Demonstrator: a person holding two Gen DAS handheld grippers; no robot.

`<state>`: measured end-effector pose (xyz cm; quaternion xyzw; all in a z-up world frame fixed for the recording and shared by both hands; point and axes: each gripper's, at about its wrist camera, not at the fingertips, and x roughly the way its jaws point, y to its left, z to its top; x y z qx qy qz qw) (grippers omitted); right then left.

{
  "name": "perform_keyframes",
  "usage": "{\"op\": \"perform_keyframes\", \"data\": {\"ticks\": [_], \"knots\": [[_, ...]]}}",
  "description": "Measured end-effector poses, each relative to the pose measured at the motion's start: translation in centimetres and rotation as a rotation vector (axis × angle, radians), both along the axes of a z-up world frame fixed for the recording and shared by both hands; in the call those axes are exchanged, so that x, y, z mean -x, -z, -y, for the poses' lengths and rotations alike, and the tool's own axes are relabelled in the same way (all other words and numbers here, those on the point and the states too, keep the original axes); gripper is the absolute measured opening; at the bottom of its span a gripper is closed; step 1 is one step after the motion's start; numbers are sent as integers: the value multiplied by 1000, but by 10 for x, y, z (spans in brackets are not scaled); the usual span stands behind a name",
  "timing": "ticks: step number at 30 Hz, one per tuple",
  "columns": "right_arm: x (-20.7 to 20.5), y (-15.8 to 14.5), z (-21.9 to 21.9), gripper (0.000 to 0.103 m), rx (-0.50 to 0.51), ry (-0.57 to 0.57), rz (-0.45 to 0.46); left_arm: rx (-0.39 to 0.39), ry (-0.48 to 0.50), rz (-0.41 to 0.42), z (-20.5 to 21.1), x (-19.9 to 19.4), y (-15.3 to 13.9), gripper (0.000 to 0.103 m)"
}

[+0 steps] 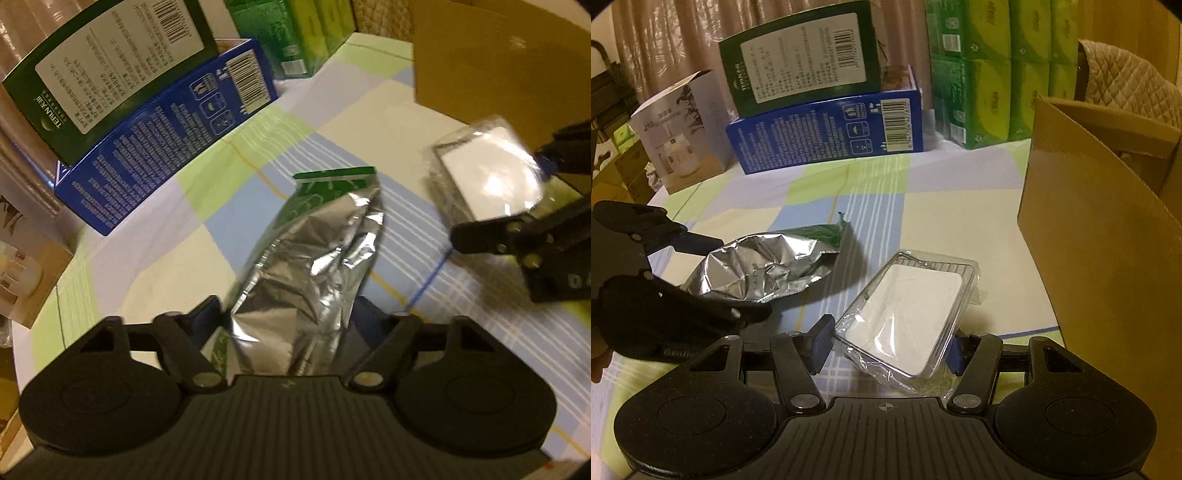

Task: Organize objects
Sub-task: 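Grasp the silver leaf-print foil bag with the left tool while the right tool holds the tray, then lift the foil bag and plastic tray above the table with both tools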

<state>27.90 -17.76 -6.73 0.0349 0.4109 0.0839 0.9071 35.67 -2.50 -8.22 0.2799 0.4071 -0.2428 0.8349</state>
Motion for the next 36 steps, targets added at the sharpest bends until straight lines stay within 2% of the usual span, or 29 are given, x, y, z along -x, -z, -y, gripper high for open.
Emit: {"op": "perform_keyframes", "data": {"ticks": [4,5,8,14,17,19,22,29,34,36], "knots": [[1,3,2,56,-24,0,-17,-15,-11,-34,0,-8,-1,62],[2,2,2,56,-30,1,-19,-13,-28,-44,-1,-9,-3,55],[5,-1,4,56,-55,-5,-29,-8,-98,-104,-6,-7,-11,49],[25,-7,7,56,-111,-43,-91,78,-249,-247,-28,32,-21,47],[42,-12,9,56,-119,-87,-113,94,-278,-303,-32,63,-24,47],[53,-15,11,56,-126,-108,-129,80,-275,-328,-30,83,-26,48],[66,-20,14,56,-136,-120,-138,60,-226,-347,-22,96,-27,55],[75,-21,24,56,-145,-91,-144,-57,-99,-340,1,94,-22,60],[74,-19,20,56,-142,-105,-147,-61,-58,-377,1,84,-11,65],[75,-19,17,56,-141,-114,-143,-48,-58,-383,0,83,-10,64]]}}
